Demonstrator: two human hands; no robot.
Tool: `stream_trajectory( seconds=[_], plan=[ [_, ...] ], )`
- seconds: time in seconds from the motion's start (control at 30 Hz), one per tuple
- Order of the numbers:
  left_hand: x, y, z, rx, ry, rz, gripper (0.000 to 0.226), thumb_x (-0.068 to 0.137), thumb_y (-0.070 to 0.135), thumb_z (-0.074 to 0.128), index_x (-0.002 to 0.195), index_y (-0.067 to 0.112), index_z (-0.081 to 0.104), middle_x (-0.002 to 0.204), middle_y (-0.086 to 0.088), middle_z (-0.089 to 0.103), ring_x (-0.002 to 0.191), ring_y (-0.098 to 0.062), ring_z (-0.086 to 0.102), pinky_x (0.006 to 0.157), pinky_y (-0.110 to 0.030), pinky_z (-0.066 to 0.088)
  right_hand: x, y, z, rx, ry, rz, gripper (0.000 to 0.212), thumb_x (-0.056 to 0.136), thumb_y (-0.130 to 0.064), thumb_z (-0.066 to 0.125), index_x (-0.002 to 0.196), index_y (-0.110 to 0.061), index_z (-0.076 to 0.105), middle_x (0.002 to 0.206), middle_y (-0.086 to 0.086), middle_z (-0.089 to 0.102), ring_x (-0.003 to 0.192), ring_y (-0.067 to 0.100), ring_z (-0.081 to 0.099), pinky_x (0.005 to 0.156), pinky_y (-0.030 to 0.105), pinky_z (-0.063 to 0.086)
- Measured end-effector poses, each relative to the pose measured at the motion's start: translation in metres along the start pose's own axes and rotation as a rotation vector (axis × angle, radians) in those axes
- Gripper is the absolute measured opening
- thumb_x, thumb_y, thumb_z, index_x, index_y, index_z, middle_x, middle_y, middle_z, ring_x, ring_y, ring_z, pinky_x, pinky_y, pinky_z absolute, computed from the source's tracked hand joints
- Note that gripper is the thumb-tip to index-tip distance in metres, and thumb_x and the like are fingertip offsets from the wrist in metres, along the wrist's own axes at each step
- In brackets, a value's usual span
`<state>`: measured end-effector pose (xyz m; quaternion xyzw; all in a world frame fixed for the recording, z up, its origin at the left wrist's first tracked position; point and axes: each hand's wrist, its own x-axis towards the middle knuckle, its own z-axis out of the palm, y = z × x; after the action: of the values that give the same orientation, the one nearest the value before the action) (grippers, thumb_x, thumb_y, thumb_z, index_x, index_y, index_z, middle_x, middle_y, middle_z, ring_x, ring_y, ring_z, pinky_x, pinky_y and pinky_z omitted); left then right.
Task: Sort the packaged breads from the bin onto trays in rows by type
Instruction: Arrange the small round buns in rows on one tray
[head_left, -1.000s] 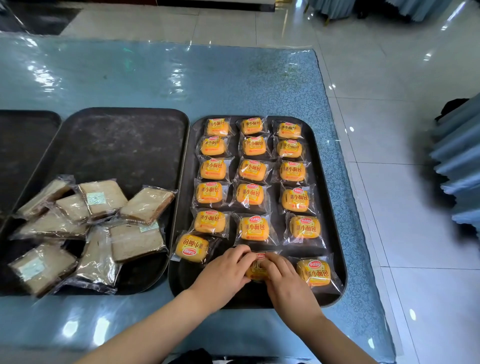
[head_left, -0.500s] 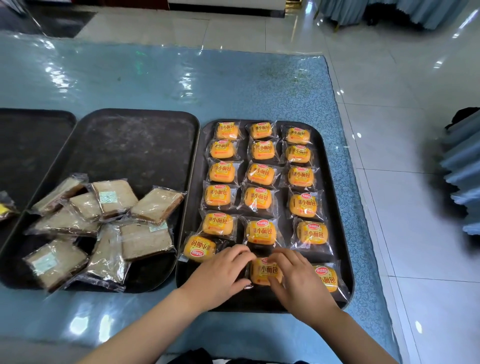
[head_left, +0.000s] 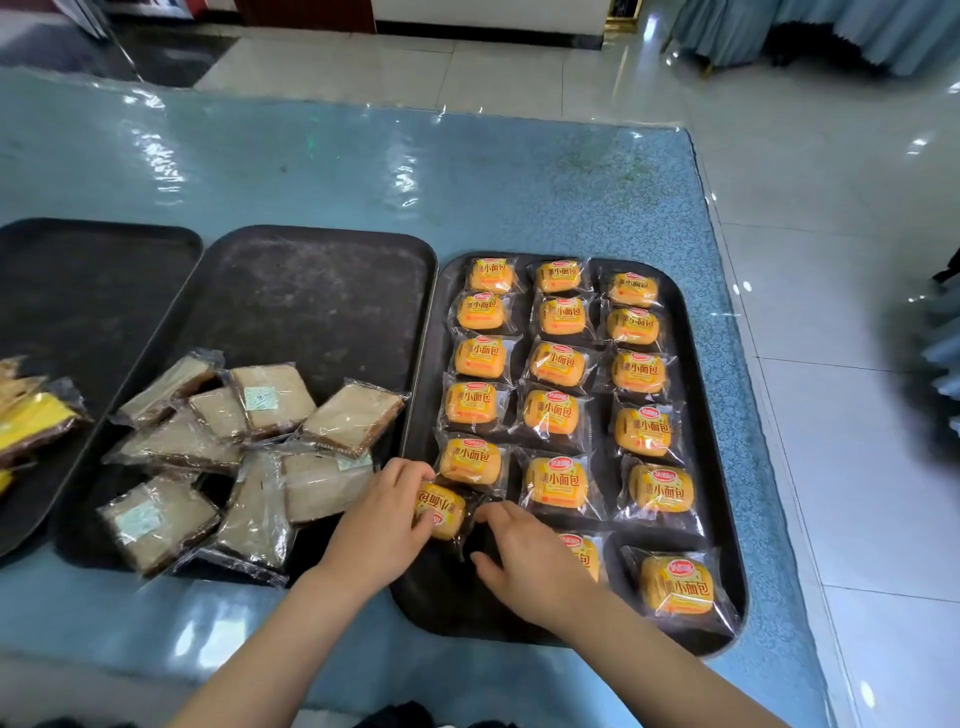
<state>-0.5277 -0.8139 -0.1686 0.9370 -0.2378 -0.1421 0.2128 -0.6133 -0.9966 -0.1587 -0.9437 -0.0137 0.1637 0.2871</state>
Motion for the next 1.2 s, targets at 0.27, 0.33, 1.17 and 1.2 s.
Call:
stream_trajectory(
  seconds=[0.27,0.33,1.17,1.2],
  plan=[
    [0.000,-0.004,-0.003,-0.066,-0.069,-0.009,0.051,0.089,0.030,0.062,0.134,0.025,0.039,0.131,0.008,0.041,0.115,-0.009,0.048,0.093,-0.021,0.041,0.013,-0.009,0.020,-0.121,0.003,0.017,0.052,0.091,-0.040,0.057,0.134,-0.014,0.041,0.124,0.004,0.052,0.109,0.022,0.055,0.083,0.036,0.052],
    [-0.002,-0.005,-0.004,-0.093,-0.088,-0.037,0.054,0.090,0.028,0.062,0.137,0.025,0.038,0.134,0.007,0.042,0.118,-0.009,0.048,0.096,-0.022,0.041,0.013,-0.009,0.020,-0.115,0.038,0.003,0.039,0.094,-0.032,0.052,0.128,-0.014,0.045,0.120,0.005,0.055,0.105,0.023,0.056,0.081,0.035,0.052],
    [-0.006,0.021,-0.041,-1.181,-0.479,-0.493,0.038,0.080,0.032,0.068,0.115,0.016,0.067,0.109,-0.009,0.073,0.105,-0.024,0.068,0.093,-0.043,0.052,0.001,-0.004,-0.046,0.781,0.090,-0.019,0.026,0.094,-0.009,0.059,0.103,-0.030,0.071,0.096,-0.004,0.072,0.085,0.013,0.068,0.074,0.025,0.057],
    [-0.007,0.023,-0.041,-1.205,-0.487,-0.478,0.040,0.081,0.029,0.068,0.118,0.015,0.065,0.111,-0.010,0.072,0.106,-0.025,0.067,0.091,-0.042,0.053,0.002,-0.003,-0.045,0.851,0.107,0.024,0.022,0.095,-0.010,0.059,0.106,-0.025,0.069,0.096,0.001,0.071,0.085,0.015,0.068,0.074,0.027,0.058]
  ],
)
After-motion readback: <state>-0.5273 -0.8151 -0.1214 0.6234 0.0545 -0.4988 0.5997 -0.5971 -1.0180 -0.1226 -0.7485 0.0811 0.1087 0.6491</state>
